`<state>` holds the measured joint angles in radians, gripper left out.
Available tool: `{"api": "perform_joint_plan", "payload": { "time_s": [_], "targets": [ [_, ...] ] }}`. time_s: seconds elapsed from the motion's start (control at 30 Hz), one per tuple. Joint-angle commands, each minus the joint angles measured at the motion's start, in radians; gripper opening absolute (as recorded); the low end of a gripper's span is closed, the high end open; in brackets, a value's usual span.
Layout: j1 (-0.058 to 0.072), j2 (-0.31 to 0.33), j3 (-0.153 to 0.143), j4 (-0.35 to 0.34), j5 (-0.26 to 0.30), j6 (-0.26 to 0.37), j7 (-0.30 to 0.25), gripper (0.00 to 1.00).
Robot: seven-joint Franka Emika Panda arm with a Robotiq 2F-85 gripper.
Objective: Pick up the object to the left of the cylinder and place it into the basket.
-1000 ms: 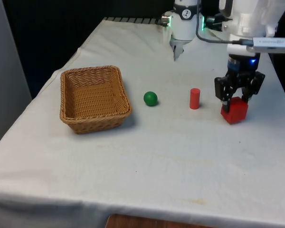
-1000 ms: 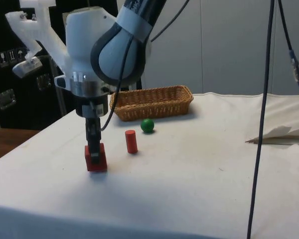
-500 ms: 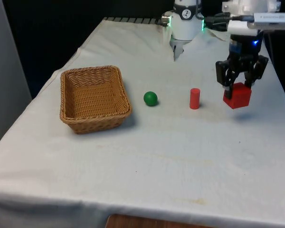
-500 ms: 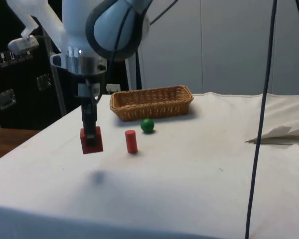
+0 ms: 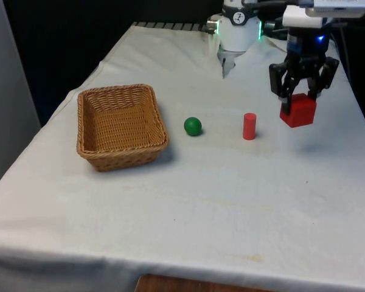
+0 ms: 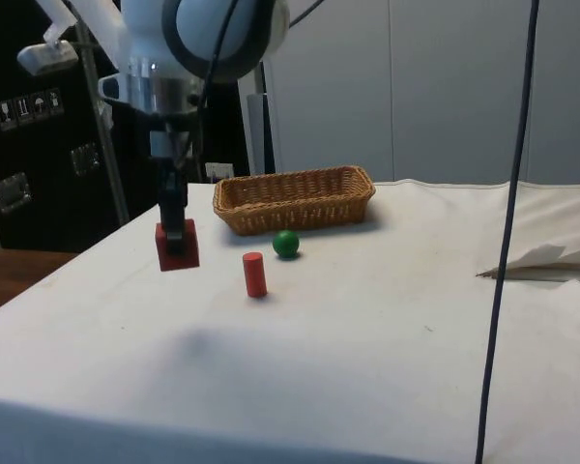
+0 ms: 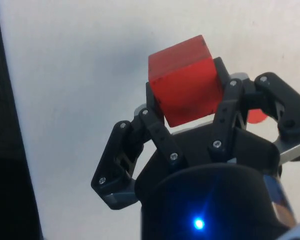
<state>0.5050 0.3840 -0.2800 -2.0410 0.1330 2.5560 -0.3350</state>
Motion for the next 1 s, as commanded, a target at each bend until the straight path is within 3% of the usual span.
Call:
{"api": "perform_joint_plan", "payload": {
  "time_s": [0.0, 0.03, 0.8, 0.87, 0.97],
  "targets": [
    [0.0, -0.009, -0.009, -0.005, -0.008, -0.008, -0.001, 0.02],
    [0.0, -0.002, -0.003, 0.0, 0.0, -0.003, -0.002, 0.02],
    [0.002, -0.041, -0.116, -0.029, -0.013, -0.028, -0.089, 0.02],
    [0.0, -0.036, -0.115, -0.025, -0.001, -0.025, -0.098, 0.02],
    [0.002, -0.054, -0.133, -0.032, -0.02, -0.037, -0.1, 0.02]
  ]
}}
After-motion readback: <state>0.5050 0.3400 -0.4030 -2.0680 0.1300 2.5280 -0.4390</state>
